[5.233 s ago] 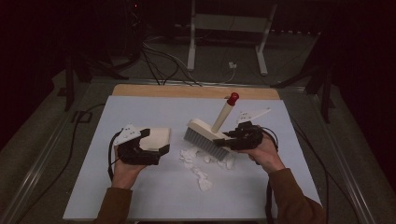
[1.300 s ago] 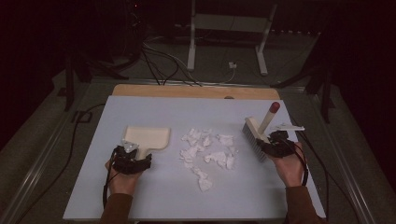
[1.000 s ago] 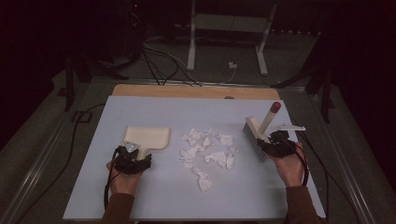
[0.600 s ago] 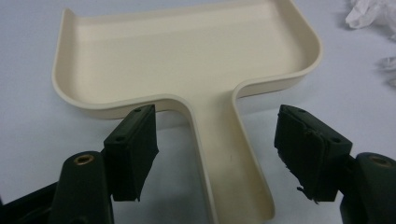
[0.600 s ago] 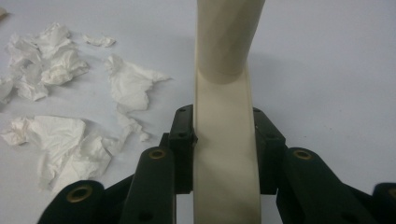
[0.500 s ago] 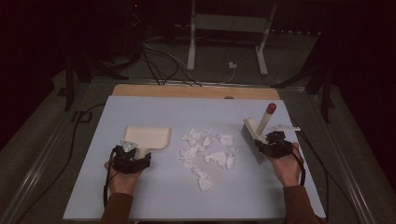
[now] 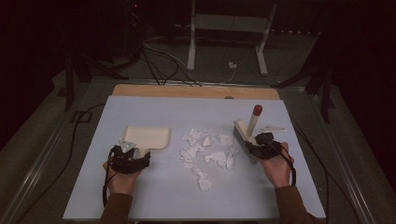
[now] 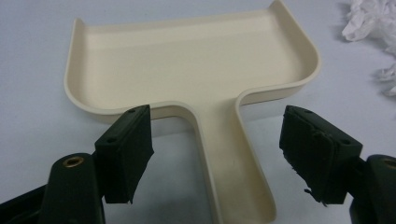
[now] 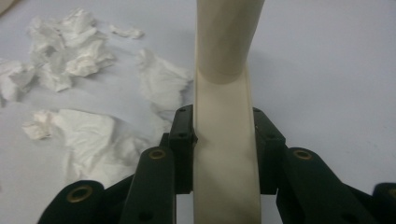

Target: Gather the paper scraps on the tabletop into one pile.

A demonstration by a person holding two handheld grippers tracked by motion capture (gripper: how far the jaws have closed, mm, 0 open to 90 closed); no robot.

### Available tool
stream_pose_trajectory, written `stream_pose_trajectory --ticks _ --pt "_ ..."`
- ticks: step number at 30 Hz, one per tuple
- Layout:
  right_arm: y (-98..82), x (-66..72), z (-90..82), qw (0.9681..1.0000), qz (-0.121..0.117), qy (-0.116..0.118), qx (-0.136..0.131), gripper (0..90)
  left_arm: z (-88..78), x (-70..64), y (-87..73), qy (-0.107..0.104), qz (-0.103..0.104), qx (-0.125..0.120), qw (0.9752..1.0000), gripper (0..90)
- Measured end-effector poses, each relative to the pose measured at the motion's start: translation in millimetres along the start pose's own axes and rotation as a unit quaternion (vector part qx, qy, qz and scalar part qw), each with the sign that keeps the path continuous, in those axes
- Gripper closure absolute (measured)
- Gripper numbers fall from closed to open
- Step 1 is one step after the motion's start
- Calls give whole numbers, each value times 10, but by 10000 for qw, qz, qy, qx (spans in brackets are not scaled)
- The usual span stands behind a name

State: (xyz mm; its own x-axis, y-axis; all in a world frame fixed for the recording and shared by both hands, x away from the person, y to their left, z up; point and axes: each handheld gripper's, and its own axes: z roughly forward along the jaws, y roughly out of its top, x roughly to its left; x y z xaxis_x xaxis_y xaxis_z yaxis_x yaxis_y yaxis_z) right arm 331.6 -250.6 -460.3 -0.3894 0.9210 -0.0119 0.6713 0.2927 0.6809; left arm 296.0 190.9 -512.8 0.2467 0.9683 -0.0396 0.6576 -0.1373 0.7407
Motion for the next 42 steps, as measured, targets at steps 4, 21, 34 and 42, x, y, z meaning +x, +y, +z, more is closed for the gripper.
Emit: stream_pose_trajectory --ticks 4,21,34,42 --pt "22 89 21 9999 -92 59 -1 678 -7 12 -1 26 -19 -7 10000 258" --pt "62 468 35 9978 -538 386 40 678 -19 27 -2 44 -47 -55 10000 229" --pt "92 667 -33 9943 -862 621 -8 678 -18 28 -3 56 -64 -30 10000 198" --pt "117 510 -98 9966 -706 375 -208 677 -14 31 0 31 -103 -41 9999 162"
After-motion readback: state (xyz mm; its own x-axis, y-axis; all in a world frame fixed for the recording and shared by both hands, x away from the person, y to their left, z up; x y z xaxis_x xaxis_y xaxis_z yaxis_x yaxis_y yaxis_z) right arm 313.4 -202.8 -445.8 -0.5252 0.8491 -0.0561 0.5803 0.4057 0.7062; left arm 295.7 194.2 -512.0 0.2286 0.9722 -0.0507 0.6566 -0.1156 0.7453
